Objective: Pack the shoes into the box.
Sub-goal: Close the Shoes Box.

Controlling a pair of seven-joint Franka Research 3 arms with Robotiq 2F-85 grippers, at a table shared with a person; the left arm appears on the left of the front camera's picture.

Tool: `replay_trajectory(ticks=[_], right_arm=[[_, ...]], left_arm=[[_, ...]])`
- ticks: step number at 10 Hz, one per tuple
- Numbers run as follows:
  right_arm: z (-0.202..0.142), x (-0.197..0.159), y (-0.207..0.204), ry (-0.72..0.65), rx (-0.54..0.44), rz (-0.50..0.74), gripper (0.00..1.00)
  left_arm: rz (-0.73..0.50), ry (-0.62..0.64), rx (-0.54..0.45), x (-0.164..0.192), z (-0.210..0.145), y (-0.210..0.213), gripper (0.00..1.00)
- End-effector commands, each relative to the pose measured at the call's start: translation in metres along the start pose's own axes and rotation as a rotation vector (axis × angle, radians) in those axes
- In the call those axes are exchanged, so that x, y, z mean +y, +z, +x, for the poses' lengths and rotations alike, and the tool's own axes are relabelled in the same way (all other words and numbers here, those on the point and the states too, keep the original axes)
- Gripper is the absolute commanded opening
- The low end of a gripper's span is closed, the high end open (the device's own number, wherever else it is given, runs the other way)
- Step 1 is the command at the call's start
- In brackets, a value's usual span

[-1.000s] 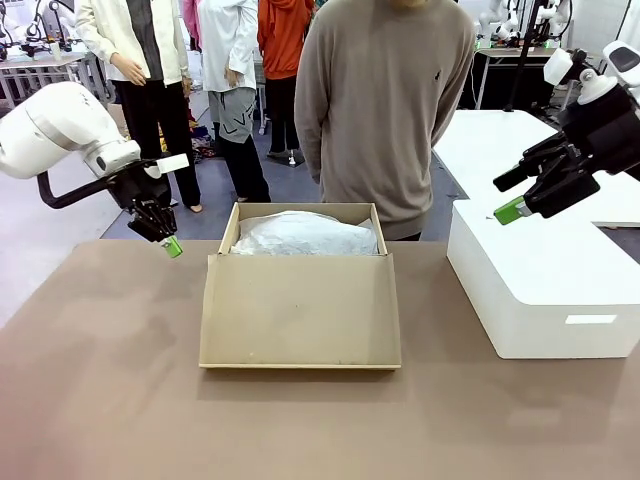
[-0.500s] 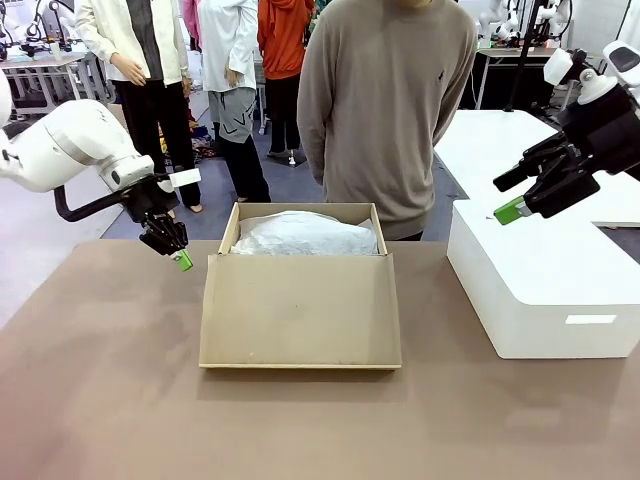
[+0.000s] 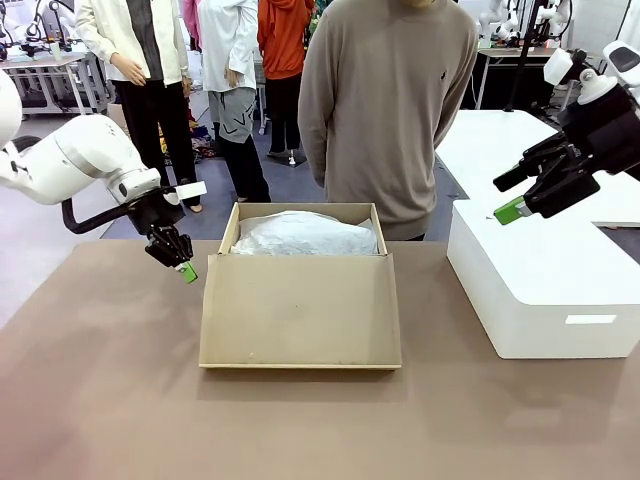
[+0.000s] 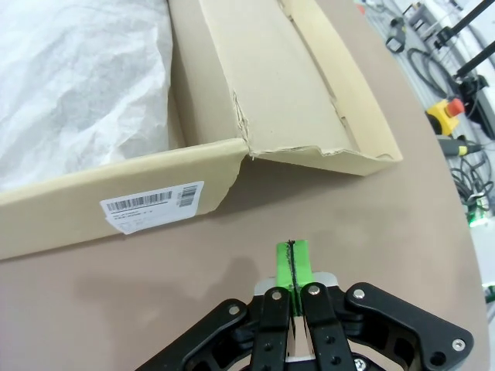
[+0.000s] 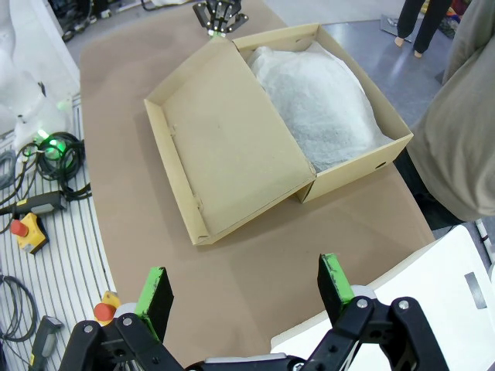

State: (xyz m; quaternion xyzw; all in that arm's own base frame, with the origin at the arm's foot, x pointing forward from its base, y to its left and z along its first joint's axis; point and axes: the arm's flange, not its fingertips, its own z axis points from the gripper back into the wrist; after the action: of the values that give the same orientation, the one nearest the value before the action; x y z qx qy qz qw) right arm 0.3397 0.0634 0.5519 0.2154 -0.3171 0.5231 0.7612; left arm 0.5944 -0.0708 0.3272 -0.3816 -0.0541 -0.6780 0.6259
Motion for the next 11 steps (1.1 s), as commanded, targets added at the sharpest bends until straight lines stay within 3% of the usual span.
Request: replay_trajectory(ticks=[1, 11], right_arm=[[0.0, -0.004, -0.001, 0.023, -0.031, 0.012, 1.0], [0.0, -0.004, -0.001, 0.023, -0.031, 0.012, 1.0]], left_arm=[[0.014, 0.007, -0.042, -0.002, 0.001, -0.011, 0.0], [0.005, 0.033, -0.078, -0.003, 0.009, -0.039, 0.0]])
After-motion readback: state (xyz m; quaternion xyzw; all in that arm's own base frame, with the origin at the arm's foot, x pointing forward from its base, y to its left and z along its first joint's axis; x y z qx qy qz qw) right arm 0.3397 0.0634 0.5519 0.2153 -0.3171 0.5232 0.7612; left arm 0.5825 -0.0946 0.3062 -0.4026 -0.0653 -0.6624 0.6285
